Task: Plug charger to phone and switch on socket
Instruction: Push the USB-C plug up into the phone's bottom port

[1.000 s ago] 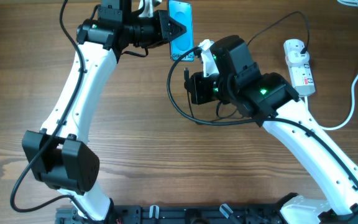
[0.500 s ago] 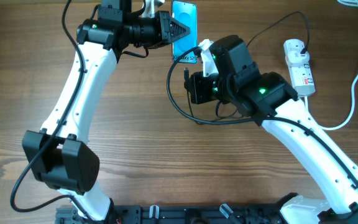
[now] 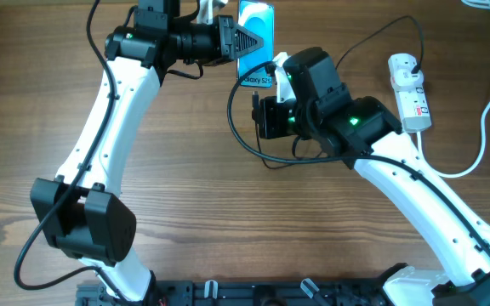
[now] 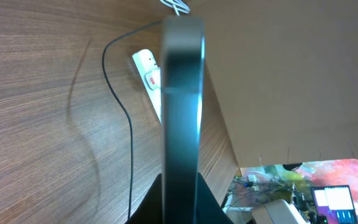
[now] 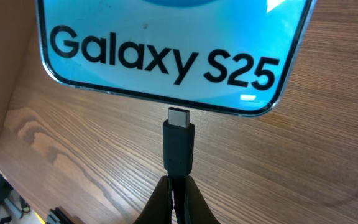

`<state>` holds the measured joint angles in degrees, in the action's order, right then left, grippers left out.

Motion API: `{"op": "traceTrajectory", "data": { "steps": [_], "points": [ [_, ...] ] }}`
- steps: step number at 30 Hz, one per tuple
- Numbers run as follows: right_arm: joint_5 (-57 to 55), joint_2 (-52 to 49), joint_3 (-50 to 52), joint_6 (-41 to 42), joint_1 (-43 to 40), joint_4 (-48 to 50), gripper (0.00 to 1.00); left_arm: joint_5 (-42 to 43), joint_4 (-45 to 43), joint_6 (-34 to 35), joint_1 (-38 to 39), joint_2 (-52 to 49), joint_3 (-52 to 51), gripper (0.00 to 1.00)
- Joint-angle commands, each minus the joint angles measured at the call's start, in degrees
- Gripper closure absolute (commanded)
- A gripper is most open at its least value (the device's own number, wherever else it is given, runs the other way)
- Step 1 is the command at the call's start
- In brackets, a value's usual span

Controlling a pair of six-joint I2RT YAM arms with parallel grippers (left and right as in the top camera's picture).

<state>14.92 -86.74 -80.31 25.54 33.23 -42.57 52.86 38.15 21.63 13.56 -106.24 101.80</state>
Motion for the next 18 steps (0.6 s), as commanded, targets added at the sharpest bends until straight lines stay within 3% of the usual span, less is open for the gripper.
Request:
{"op": "traceTrajectory", "data": {
  "steps": [1, 18],
  "points": [
    [0.39, -0.44, -1.64, 0.59, 0.13, 0.76, 0.96, 2.34, -0.61, -1.95, 0.15, -0.02, 0.42, 0.96],
    [3.04, -0.42, -1.99, 0.31, -0.09, 1.97, 0.96, -0.31, -0.61, -3.67, 0.04, -0.02, 0.42, 0.96]
  ]
}}
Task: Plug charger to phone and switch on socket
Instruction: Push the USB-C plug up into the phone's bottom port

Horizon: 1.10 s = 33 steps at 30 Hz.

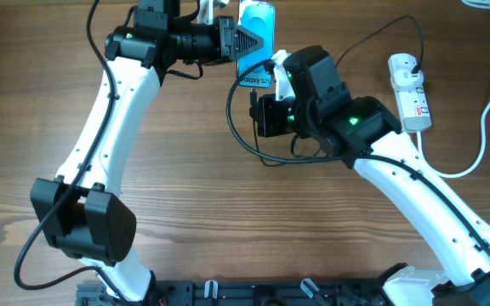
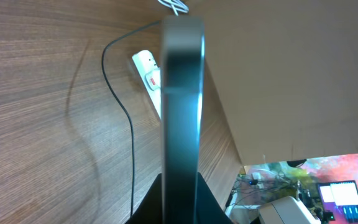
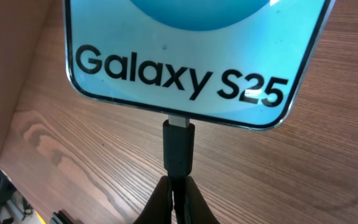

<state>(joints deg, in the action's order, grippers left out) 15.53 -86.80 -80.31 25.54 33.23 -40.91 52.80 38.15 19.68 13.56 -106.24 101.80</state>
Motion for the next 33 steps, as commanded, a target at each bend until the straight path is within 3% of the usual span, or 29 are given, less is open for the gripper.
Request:
{"op": "traceTrajectory", "data": {
  "steps": [1, 33],
  "points": [
    [2.58, -0.35, -1.99, 0.37, -0.09, 0.28, 0.96, -0.39, -0.61, -1.73, 0.04, -0.02, 0.42, 0.96],
    [3.65, -0.35, -1.97, 0.17, -1.33, 1.25, 0.96, 3.17, -0.85, -2.82, 0.04, -0.02, 0.42, 0.96]
  ]
}}
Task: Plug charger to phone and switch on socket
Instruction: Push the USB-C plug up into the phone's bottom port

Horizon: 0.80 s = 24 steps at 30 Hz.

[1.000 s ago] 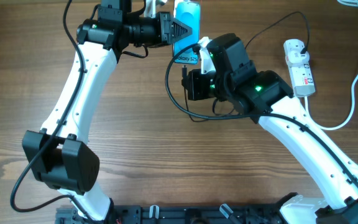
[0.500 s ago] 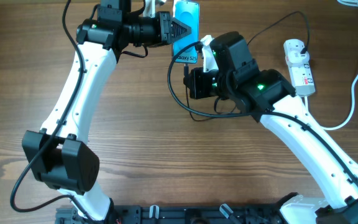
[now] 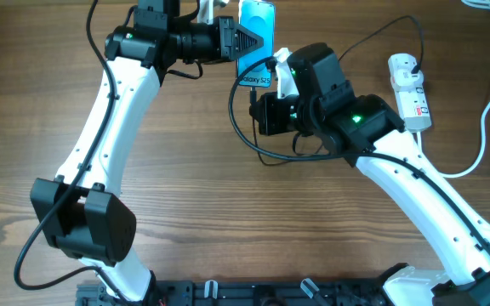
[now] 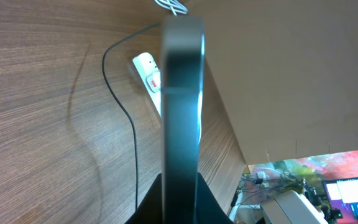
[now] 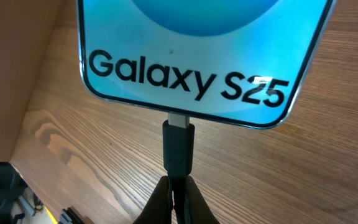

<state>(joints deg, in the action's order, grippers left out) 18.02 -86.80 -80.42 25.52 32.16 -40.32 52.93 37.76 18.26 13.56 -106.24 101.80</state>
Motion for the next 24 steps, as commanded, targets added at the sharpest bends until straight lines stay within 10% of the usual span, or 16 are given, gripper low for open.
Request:
{"op": "traceTrajectory", "data": {
  "steps": [1, 24],
  "points": [
    [1.14, -0.35, -1.86, 0.2, -0.26, 0.7, 0.96, 3.04, -0.44, -1.42, 0.04, -0.02, 0.42, 0.96],
    [2.84, -0.35, -1.86, 0.59, -2.23, 1.86, 0.96, 6.69, 0.2, -4.07, -0.87, -0.02, 0.42, 0.96]
  ]
}}
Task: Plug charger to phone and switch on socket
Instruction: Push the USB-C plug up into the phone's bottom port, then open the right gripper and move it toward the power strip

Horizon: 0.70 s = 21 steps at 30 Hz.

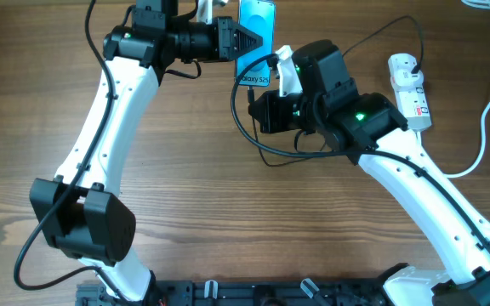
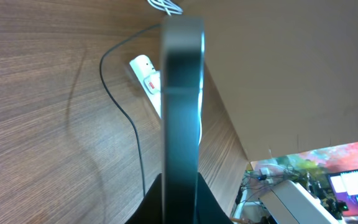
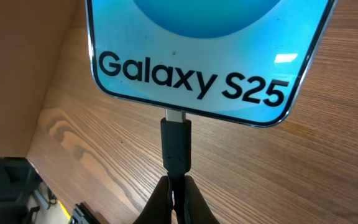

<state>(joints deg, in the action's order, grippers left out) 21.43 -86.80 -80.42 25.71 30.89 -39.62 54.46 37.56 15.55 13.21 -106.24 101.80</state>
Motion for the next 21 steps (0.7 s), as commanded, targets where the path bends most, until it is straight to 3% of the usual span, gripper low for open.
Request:
{"op": "traceTrajectory", "data": {
  "steps": [1, 21],
  "points": [
    [-0.59, -0.35, -1.86, 0.42, -0.96, 1.18, 0.96, 5.4, 0.39, -0.74, -0.85, -0.02, 0.42, 0.96],
    [-0.33, -0.35, -1.86, 4.42, -0.96, 4.74, 0.96, 7.93, 0.48, 2.95, -3.32, -0.02, 0.42, 0.96]
  ]
}}
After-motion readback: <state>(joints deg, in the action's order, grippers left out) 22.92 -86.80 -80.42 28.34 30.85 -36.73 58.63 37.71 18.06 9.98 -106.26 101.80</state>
